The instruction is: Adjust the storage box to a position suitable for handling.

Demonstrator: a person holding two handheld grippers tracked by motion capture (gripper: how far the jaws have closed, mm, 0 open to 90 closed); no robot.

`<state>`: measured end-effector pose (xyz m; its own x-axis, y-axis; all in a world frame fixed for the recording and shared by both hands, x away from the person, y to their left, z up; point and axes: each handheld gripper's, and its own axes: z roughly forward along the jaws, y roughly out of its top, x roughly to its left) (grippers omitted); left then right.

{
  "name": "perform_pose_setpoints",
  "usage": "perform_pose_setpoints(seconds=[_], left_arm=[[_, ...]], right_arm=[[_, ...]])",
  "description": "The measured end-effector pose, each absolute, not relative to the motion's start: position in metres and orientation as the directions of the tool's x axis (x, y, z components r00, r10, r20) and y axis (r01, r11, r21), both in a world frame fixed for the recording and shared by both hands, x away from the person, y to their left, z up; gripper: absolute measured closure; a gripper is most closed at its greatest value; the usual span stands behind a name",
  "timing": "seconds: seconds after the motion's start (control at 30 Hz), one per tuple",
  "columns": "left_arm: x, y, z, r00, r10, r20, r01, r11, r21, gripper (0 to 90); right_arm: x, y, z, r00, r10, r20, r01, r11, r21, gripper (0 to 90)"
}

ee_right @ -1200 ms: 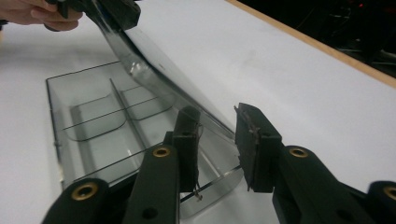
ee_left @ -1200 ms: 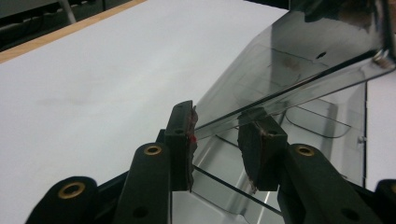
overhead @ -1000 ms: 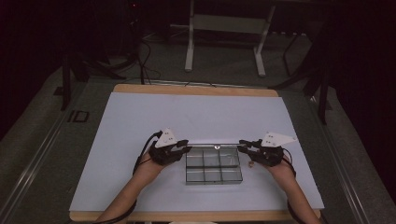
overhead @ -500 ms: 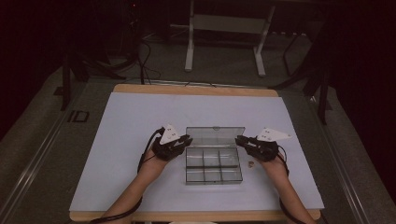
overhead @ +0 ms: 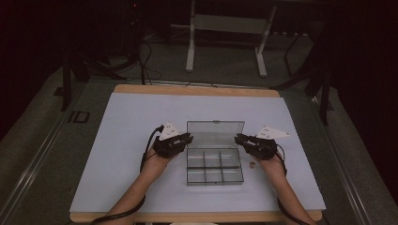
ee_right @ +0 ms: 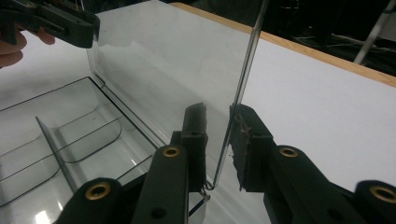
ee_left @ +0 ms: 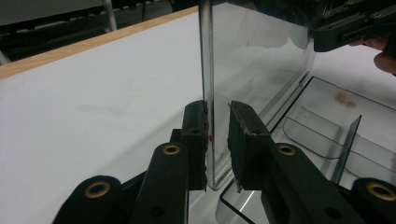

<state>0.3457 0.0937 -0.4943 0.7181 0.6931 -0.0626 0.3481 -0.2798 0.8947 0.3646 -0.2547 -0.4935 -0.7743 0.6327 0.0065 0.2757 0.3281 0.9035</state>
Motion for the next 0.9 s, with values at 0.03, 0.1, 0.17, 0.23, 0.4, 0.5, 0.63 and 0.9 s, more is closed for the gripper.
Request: perform_pose_setpoints(seconds=[0.03, 0.1, 0.17, 0.23, 0.4, 0.5, 0.63, 0.9], left_arm=[[0.3457, 0.0935, -0.4946, 0.717, 0.694, -0.063, 0.349, -0.279, 0.895, 77.2], [0.3461, 0.0936, -0.4951, 0.716, 0.695, -0.066, 0.351, -0.276, 0.895, 77.2], [0.3471, 0.0938, -0.4962, 0.713, 0.697, -0.078, 0.360, -0.268, 0.894, 77.2], [0.3475, 0.0930, -0.4971, 0.712, 0.697, -0.082, 0.367, -0.270, 0.890, 76.0], [0.3478, 0.0923, -0.4976, 0.710, 0.700, -0.078, 0.369, -0.275, 0.888, 74.8], [0.3496, 0.0915, -0.4989, 0.705, 0.704, -0.089, 0.381, -0.270, 0.884, 74.0], [0.3516, 0.0913, -0.5006, 0.701, 0.706, -0.104, 0.393, -0.260, 0.882, 73.2], [0.3524, 0.0880, -0.5044, 0.695, 0.713, -0.091, 0.396, -0.274, 0.876, 68.7]], right_arm=[[0.3652, -0.2545, -0.4940, -0.773, 0.634, 0.008, 0.281, 0.331, 0.901, 75.3], [0.3661, -0.2543, -0.4950, -0.774, 0.633, 0.006, 0.281, 0.334, 0.900, 75.0], [0.3669, -0.2533, -0.4965, -0.774, 0.633, 0.010, 0.288, 0.338, 0.896, 74.2], [0.3676, -0.2517, -0.4980, -0.773, 0.635, 0.004, 0.290, 0.348, 0.891, 72.9], [0.3679, -0.2498, -0.4988, -0.769, 0.640, 0.002, 0.295, 0.351, 0.888, 72.2], [0.3699, -0.2496, -0.4992, -0.758, 0.651, 0.045, 0.336, 0.330, 0.882, 72.2], [0.3713, -0.2487, -0.4991, -0.750, 0.659, 0.058, 0.352, 0.323, 0.878, 71.6], [0.3727, -0.2465, -0.5014, -0.746, 0.665, 0.038, 0.347, 0.339, 0.874, 69.8]])
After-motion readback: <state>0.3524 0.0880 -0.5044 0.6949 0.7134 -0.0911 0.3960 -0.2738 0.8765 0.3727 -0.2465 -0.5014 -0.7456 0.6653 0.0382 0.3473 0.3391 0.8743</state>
